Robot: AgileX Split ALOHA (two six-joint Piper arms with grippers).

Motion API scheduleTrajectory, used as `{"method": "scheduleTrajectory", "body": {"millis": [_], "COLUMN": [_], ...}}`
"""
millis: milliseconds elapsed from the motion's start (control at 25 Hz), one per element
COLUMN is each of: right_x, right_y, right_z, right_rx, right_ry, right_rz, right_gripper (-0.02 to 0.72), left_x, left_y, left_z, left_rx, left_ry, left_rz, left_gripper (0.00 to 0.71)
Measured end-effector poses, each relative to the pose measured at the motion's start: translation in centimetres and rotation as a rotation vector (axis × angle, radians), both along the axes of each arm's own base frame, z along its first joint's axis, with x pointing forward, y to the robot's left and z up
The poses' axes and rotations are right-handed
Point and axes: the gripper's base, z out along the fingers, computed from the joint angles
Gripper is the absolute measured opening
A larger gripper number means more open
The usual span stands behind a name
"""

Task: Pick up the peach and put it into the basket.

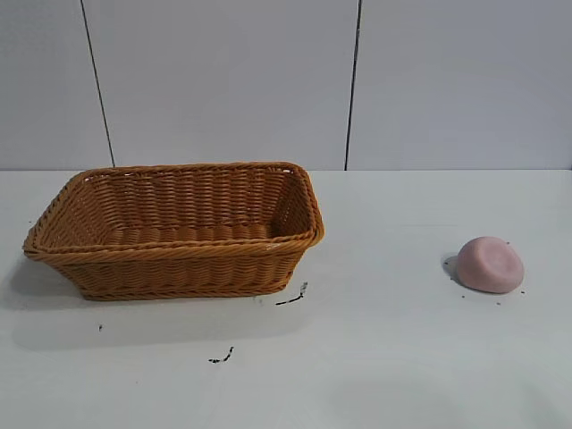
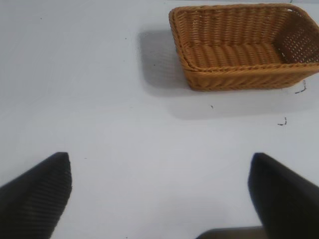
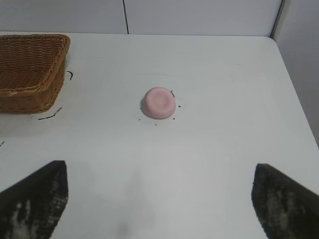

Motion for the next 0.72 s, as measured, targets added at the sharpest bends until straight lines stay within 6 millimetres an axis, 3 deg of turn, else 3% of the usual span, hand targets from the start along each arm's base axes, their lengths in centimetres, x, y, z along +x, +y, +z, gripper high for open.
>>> {"method": "scheduleTrajectory", "body": {"millis": [360, 480, 720], "right_x": [0.8, 2.1, 6.8], "right_y": [0.0, 0.0, 0.1], "right_z": [0.0, 0.3, 3.1], "right_rx": [-0.001, -0.003, -0.005], "right_ry": [0.052, 0.130, 0.260], "right_rz": [0.000, 0.000, -0.001], "right_gripper": [0.696, 0.696, 0.696], "left_x": [0.0, 0.0, 0.0], "left_y": [0.0, 0.0, 0.0], "left_z": [0.0, 0.0, 0.0], "left_rx": [0.000, 0.000, 0.000], "left_ry": [0.000, 0.000, 0.000], "left_rz": [0.000, 0.000, 0.000], "left_gripper": [0.693, 0.693, 0.693]}}
